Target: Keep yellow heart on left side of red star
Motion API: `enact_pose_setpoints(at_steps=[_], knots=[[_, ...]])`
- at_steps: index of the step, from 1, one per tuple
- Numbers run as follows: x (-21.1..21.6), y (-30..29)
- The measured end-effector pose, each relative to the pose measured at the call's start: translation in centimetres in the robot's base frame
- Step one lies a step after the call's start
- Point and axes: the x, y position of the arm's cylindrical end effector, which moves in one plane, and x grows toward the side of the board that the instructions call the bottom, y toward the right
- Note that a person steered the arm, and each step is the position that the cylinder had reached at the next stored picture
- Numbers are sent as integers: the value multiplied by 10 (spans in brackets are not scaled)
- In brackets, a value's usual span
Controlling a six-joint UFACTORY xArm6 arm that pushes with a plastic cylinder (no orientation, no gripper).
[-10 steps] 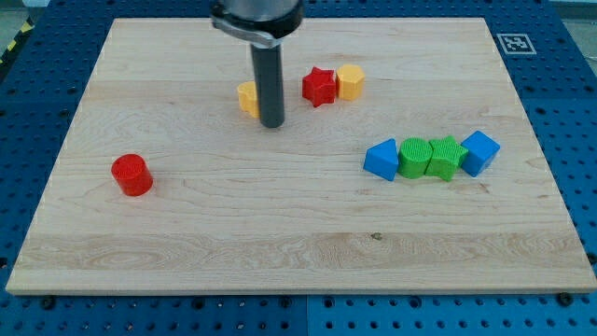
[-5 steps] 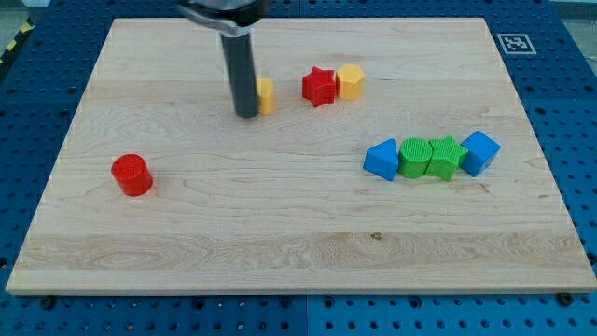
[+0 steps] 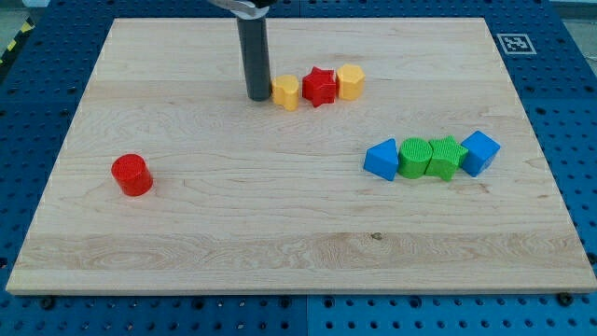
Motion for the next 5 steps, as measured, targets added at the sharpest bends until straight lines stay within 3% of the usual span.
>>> enact_pose_setpoints(at_steps=[2,3,5], knots=[[16,-24],[27,5],[5,29]])
